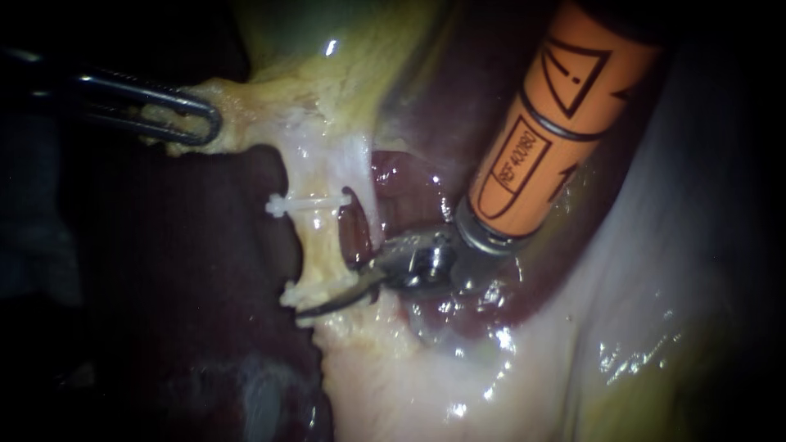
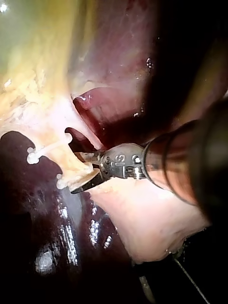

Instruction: Go to the cutting position left tube

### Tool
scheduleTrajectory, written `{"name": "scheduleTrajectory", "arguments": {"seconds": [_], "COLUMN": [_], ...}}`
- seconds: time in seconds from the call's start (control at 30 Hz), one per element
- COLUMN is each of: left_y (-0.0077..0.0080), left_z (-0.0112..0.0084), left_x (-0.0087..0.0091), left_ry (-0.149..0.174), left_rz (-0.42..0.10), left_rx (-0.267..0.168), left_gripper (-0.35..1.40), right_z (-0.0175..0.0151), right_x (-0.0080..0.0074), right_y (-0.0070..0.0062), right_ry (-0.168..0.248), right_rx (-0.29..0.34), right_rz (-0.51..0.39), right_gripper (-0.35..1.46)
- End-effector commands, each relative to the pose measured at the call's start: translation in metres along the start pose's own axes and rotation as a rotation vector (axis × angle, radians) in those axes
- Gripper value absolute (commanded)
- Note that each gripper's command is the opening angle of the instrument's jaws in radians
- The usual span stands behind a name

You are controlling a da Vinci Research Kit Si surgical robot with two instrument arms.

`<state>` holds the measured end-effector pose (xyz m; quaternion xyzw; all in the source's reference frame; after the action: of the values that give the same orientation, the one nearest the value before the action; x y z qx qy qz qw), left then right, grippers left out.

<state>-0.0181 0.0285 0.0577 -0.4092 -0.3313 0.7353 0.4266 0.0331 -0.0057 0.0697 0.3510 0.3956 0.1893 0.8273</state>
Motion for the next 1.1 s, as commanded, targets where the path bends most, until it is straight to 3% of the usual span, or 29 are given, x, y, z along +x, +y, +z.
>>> {"name": "scheduleTrajectory", "arguments": {"seconds": [0.03,0.7,1.1], "left_y": [0.0000,0.0000,0.0000], "left_z": [0.0000,0.0001,0.0002], "left_x": [0.0000,-0.0001,-0.0002], "left_ry": [0.000,0.000,0.001], "left_rz": [0.000,0.001,0.001], "left_rx": [0.000,0.001,0.001], "left_gripper": [-0.35,-0.35,-0.35], "right_z": [-0.0002,-0.0026,-0.0026], "right_x": [-0.0001,0.0002,-0.0004], "right_y": [0.0000,0.0006,0.0040], "right_ry": [0.002,0.074,0.092], "right_rx": [0.000,0.040,0.076], "right_rz": [-0.001,0.007,0.013], "right_gripper": [1.41,1.45,1.45]}}
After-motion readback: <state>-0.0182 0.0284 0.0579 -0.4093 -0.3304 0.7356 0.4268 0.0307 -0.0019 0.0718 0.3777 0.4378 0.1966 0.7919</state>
